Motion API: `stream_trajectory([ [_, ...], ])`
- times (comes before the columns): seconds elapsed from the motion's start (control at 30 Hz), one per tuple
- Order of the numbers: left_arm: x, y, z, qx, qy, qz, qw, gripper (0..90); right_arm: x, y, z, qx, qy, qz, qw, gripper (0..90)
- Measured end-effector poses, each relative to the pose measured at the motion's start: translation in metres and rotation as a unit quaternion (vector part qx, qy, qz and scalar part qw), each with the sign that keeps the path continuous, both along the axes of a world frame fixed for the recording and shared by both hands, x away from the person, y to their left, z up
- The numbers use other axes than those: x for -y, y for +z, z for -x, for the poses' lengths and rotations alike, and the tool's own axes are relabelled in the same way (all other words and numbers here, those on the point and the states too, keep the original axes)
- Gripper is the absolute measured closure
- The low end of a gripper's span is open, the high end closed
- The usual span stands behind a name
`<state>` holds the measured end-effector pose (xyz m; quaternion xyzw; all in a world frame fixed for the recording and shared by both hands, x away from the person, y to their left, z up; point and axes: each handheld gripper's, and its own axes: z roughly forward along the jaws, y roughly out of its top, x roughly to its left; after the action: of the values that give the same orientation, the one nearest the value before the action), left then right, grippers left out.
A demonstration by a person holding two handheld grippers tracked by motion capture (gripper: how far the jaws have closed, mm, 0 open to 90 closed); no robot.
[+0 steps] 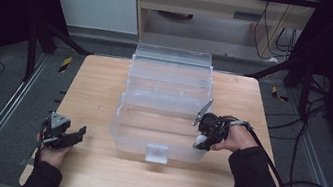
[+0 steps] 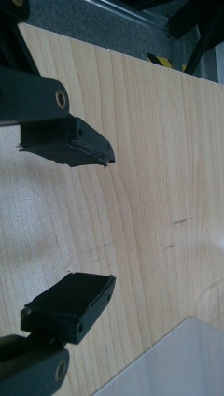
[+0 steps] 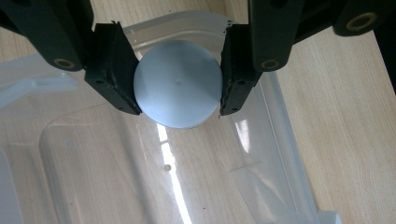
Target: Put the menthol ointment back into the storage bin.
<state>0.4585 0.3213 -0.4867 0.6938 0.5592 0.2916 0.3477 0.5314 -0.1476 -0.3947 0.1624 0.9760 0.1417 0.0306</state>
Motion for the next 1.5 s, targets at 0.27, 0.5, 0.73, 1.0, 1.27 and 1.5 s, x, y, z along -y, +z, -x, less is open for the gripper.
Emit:
stream_trajectory([
  [0.27,0.000,0.000,0.000,0.000,0.000,0.000,1.0000,34.1,-0.001,-0.004,0.000,0.003,0.003,0.000,1.0000,50.1],
  [0.5,0.000,0.000,0.000,0.000,0.000,0.000,1.0000,34.1,-0.001,-0.008,0.000,0.000,0.005,0.000,1.0000,50.1],
  [0.73,0.000,0.000,0.000,-0.001,-0.001,0.000,1.0000,34.1,-0.001,-0.009,-0.001,-0.001,0.004,0.001,1.0000,50.0],
  [1.0,0.000,0.000,0.000,-0.001,-0.001,0.000,1.0000,34.1,-0.001,-0.009,-0.001,0.000,0.005,0.000,1.0000,49.5],
  [1.27,0.000,0.000,0.000,-0.002,-0.001,0.000,1.0000,34.1,-0.001,-0.008,0.000,0.005,0.002,-0.003,1.0000,48.1],
  [1.5,0.000,0.000,0.000,-0.003,-0.002,-0.001,1.0000,34.0,0.005,0.003,0.004,0.024,-0.025,-0.041,0.9986,40.8],
])
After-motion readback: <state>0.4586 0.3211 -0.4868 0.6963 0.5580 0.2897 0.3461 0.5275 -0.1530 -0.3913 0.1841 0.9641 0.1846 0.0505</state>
